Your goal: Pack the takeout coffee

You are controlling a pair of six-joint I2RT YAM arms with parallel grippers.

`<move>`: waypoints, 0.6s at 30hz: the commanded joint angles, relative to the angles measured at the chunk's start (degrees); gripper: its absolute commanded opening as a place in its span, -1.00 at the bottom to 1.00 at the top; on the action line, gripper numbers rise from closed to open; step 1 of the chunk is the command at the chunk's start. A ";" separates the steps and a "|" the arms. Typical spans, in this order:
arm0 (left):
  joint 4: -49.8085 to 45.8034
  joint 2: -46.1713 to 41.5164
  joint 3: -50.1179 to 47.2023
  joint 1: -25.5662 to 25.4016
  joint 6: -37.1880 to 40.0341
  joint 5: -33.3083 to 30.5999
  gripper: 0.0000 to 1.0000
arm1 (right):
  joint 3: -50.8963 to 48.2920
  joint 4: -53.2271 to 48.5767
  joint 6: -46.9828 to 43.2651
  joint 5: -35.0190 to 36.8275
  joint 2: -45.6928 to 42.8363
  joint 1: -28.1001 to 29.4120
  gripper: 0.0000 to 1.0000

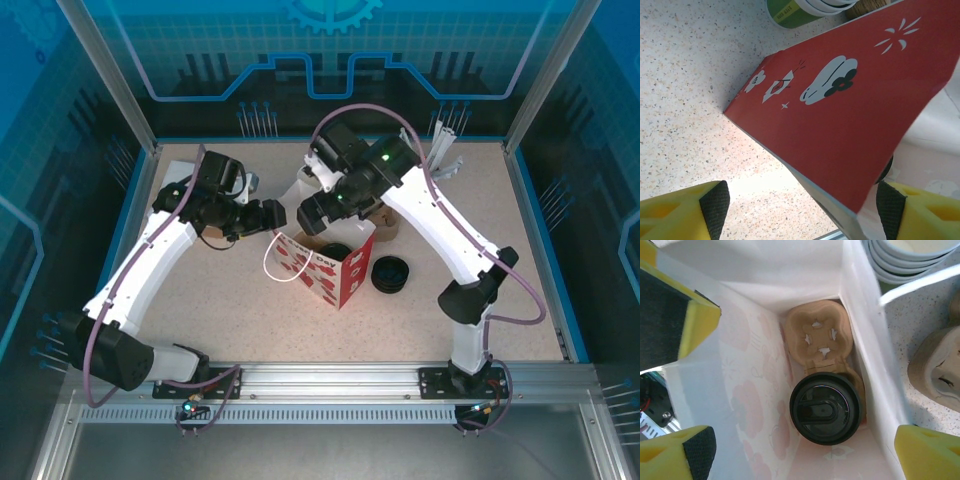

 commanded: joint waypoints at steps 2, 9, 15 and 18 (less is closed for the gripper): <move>-1.37 -1.43 2.23 0.38 1.34 -0.17 0.64 | 2.21 -1.64 1.43 -2.16 -3.67 -2.01 0.85; -1.93 -2.49 3.41 1.46 1.88 -0.56 0.69 | 1.95 -0.80 2.44 -3.65 -7.62 -4.25 0.76; -2.12 -3.90 3.77 2.06 2.14 -1.13 0.71 | 1.47 -0.07 3.15 -5.57 -10.90 -6.88 0.72; -2.12 -4.73 3.83 2.41 2.34 -1.28 0.73 | 0.70 0.31 3.41 -5.87 -12.85 -8.16 0.72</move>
